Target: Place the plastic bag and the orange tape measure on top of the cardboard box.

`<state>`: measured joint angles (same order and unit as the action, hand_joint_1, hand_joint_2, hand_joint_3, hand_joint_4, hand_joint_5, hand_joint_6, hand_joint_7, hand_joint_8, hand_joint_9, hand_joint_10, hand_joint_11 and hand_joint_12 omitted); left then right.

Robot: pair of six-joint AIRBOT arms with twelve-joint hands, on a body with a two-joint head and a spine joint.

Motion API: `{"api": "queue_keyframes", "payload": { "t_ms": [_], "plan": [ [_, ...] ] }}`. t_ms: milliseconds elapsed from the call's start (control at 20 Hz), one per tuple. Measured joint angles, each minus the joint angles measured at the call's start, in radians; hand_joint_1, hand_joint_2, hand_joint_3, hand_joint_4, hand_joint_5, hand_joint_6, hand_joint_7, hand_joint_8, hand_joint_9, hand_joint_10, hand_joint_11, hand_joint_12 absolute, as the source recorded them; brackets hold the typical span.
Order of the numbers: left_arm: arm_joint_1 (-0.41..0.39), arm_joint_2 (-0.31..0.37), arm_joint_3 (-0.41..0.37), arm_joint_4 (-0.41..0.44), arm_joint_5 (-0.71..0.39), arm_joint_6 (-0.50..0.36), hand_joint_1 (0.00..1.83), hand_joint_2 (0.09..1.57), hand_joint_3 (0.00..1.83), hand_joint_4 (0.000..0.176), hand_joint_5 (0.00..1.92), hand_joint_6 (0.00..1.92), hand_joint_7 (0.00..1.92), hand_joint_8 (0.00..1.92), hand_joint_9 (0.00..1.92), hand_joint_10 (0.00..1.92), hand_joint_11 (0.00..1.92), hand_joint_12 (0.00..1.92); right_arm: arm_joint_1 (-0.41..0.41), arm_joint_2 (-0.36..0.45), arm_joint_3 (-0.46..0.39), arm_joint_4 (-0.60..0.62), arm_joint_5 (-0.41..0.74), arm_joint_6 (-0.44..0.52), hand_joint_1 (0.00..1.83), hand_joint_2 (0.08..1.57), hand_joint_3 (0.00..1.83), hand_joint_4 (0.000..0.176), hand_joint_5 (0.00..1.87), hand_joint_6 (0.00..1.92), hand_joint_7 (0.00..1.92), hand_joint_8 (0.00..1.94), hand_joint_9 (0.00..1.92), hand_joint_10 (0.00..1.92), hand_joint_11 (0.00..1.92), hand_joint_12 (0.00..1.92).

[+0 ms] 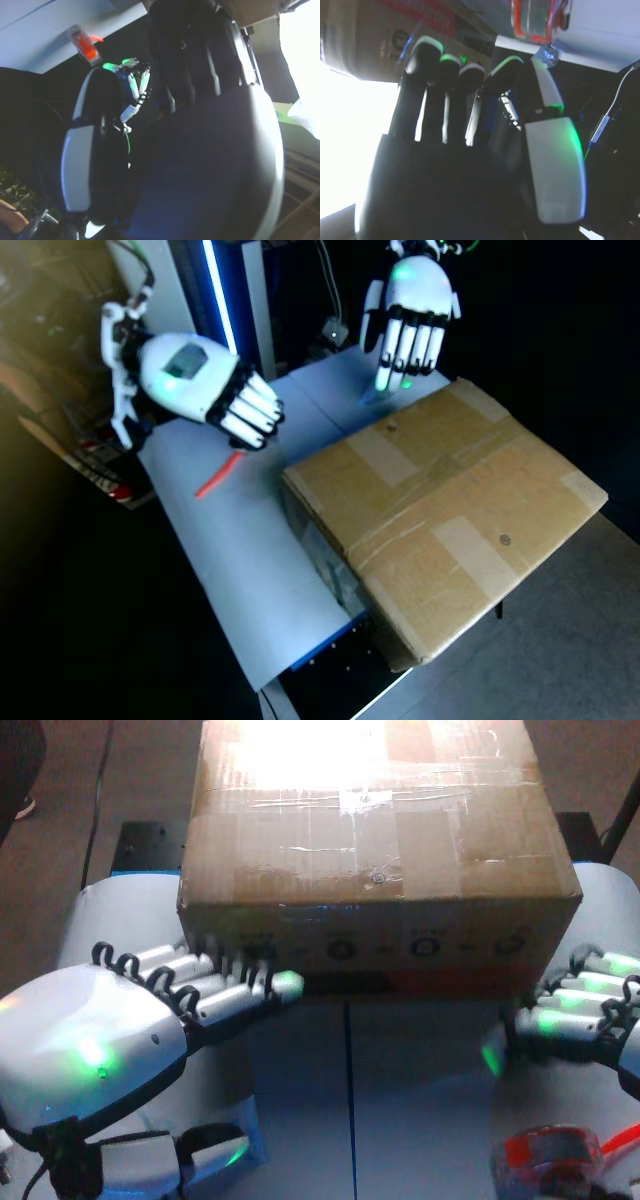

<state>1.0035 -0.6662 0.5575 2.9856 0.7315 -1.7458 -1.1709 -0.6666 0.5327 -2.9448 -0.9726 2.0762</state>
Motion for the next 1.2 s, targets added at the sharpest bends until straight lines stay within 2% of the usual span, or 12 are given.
{"api": "queue_keyframes", "payload": {
  "t_ms": [50, 200, 250, 400, 500, 650, 750, 800, 900, 1000, 1100, 1200],
  "plan": [
    [0.0, 0.0, 0.0, 0.0, 0.008, -0.001, 0.47, 1.21, 0.03, 0.015, 0.0, 0.0, 0.0, 0.0, 0.0, 0.0, 0.0, 0.0, 0.0, 0.0, 0.0, -0.002, -0.006, 0.0, 0.68, 0.82, 0.05, 0.0, 0.06, 0.89, 0.27, 0.55, 0.14, 0.77, 0.0, 1.29],
    [0.001, 0.002, 0.0, 0.0, 0.004, 0.0, 0.44, 1.24, 0.02, 0.026, 0.0, 0.0, 0.0, 0.0, 0.0, 0.0, 0.0, 0.0, 0.0, 0.0, 0.0, 0.003, -0.005, 0.0, 0.63, 0.87, 0.02, 0.0, 0.02, 0.93, 0.25, 0.59, 0.15, 0.74, 0.0, 1.33],
    [0.001, 0.002, 0.0, 0.0, 0.003, 0.0, 0.47, 1.22, 0.01, 0.04, 0.0, 0.0, 0.0, 0.0, 0.0, 0.0, 0.0, 0.0, 0.0, 0.0, 0.0, 0.002, -0.005, 0.0, 0.67, 0.84, 0.0, 0.0, 0.04, 0.92, 0.26, 0.58, 0.16, 0.73, 0.0, 1.34],
    [0.015, 0.002, -0.003, -0.001, -0.002, -0.001, 0.53, 1.2, 0.0, 0.004, 0.03, 0.01, 0.0, 0.0, 0.0, 0.0, 0.06, 0.03, -0.019, 0.0, 0.0, 0.006, -0.014, 0.0, 0.7, 0.83, 0.0, 0.0, 0.0, 0.88, 0.18, 0.6, 0.11, 0.79, 0.0, 1.25],
    [0.044, -0.007, -0.006, -0.005, -0.011, -0.005, 0.52, 1.2, 0.01, 0.001, 0.02, 0.01, 0.0, 0.0, 0.0, 0.0, 0.0, 0.32, -0.037, 0.0, 0.0, 0.025, -0.003, 0.001, 0.73, 0.8, 0.0, 0.0, 0.0, 0.9, 0.18, 0.59, 0.08, 0.84, 0.0, 1.28],
    [0.09, -0.015, -0.008, -0.02, -0.02, -0.036, 0.45, 1.21, 0.0, 0.0, 0.01, 0.0, 0.0, 0.0, 0.0, 0.0, 0.0, 0.21, -0.058, -0.012, 0.0, 0.047, -0.007, 0.003, 0.75, 0.8, 0.0, 0.0, 0.07, 0.74, 0.24, 0.49, 0.08, 0.85, 0.0, 1.35],
    [0.105, -0.04, 0.003, -0.042, -0.02, -0.038, 0.45, 1.2, 0.0, 0.0, 0.02, 0.0, 0.0, 0.0, 0.0, 0.0, 0.0, 0.21, -0.059, -0.029, 0.005, 0.053, -0.002, 0.003, 0.76, 0.79, 0.0, 0.0, 0.08, 0.74, 0.3, 0.37, 0.13, 0.72, 0.0, 1.25],
    [0.106, -0.051, 0.011, -0.043, -0.024, -0.038, 0.45, 1.19, 0.0, 0.022, 0.0, 0.0, 0.0, 0.0, 0.0, 0.0, 0.0, 0.28, -0.059, -0.04, 0.011, 0.053, -0.003, 0.003, 0.74, 0.8, 0.0, 0.0, 0.07, 0.78, 0.3, 0.36, 0.12, 0.74, 0.0, 1.26],
    [0.106, -0.074, 0.035, -0.052, -0.025, -0.038, 0.49, 1.17, 0.0, 0.04, 0.01, 0.0, 0.0, 0.0, 0.0, 0.0, 0.0, 0.31, -0.059, -0.074, 0.036, 0.072, -0.006, 0.002, 0.71, 0.82, 0.01, 0.0, 0.07, 0.77, 0.29, 0.38, 0.12, 0.79, 0.0, 1.29],
    [0.106, -0.087, 0.047, -0.074, -0.03, -0.038, 0.55, 1.15, 0.0, 0.052, 0.05, 0.01, 0.0, 0.0, 0.0, 0.0, 0.0, 0.45, -0.061, -0.092, 0.05, 0.092, 0.002, -0.006, 0.73, 0.83, 0.0, 0.0, 0.18, 0.47, 0.32, 0.25, 0.15, 0.65, 0.0, 1.2],
    [0.106, -0.109, 0.063, -0.081, -0.031, -0.039, 0.54, 1.14, 0.0, 0.03, 0.08, 0.0, 0.0, 0.0, 0.03, 0.01, 0.0, 0.66, -0.062, -0.104, 0.054, 0.117, 0.008, -0.056, 0.72, 0.85, 0.0, 0.0, 0.24, 0.31, 0.35, 0.14, 0.16, 0.6, 0.0, 1.16],
    [0.106, -0.126, 0.079, -0.101, -0.042, -0.037, 0.52, 1.14, 0.0, 0.03, 0.08, 0.0, 0.0, 0.0, 0.01, 0.0, 0.0, 0.55, -0.062, -0.124, 0.071, 0.129, 0.021, -0.068, 0.69, 0.88, 0.0, 0.0, 0.28, 0.24, 0.37, 0.1, 0.17, 0.62, 0.0, 1.16]
  ]
}}
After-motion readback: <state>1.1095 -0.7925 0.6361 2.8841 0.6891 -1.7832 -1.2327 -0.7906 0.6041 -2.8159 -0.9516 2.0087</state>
